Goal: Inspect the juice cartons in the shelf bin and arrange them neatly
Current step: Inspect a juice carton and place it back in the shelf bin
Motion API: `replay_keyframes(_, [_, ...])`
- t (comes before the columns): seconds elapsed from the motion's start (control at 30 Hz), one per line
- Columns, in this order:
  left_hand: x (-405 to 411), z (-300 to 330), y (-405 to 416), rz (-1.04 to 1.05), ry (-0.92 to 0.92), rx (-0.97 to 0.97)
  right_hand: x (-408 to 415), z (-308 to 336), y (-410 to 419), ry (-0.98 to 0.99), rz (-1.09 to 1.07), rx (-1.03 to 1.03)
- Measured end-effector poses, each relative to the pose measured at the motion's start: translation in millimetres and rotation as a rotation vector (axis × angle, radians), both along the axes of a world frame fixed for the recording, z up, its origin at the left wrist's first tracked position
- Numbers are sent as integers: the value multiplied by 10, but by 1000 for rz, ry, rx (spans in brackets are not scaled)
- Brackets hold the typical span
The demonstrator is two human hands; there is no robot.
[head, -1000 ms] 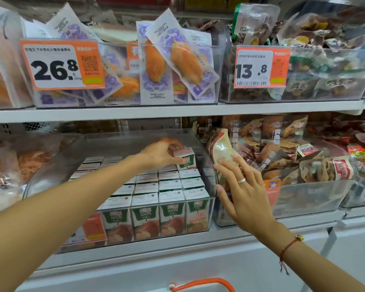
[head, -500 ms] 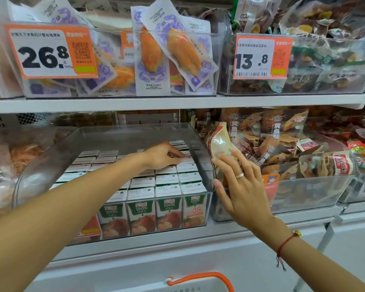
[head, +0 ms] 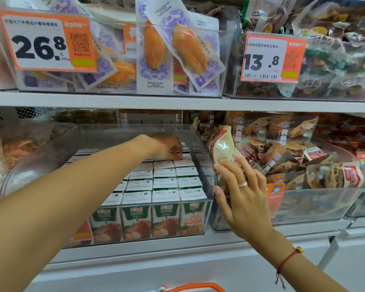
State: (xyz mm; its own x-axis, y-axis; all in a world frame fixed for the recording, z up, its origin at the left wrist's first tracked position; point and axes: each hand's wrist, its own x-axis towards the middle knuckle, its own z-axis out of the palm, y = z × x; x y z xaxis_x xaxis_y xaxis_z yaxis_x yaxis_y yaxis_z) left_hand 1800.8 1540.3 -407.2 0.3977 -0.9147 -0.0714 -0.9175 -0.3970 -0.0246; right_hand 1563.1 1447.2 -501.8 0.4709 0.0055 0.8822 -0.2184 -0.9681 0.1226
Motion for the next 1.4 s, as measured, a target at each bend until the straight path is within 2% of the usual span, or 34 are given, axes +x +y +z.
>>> replay_keyframes(0.17, [-27,54,-63,26,-49,67,6,-22,-11,-12,0,-5])
replay_keyframes(0.3, [-14,13,-89,75,28,71,-3,-27,-6,-13,-3,1])
replay_keyframes(0.53, [-36,-63,-44,88,99,-24,-8,-33,-5,4,-4,2])
replay_keyframes(0.73, [-104,18,128,110,256,-286,-42,21,24,83,-30,16])
replay_keyframes(0.93, [-456,156,415,143,647,-830,-188,173,148,257,-52,105])
replay_keyframes(1.07, [-786,127,840,263,731,-1109,-313,365,366,277,-78,202])
replay_keyframes(1.13, [-990,73,1141,304,843,-1177,-366,459,563,263,-86,254])
replay_keyframes(1.2, [-1212,-21,1470,349,1010,-1163,-412,528,839,261,-22,298])
replay_keyframes(1.27, [-1437,-121,1791,396,1105,-1120,-449,594,1172,307,150,487])
replay_keyframes(1.33, [-1659,-224,2084,415,1170,-1080,-460,676,1518,426,365,893])
replay_keyframes(1.4, [-1834,-330,2322,428,1138,-1018,-434,656,1740,572,540,1287])
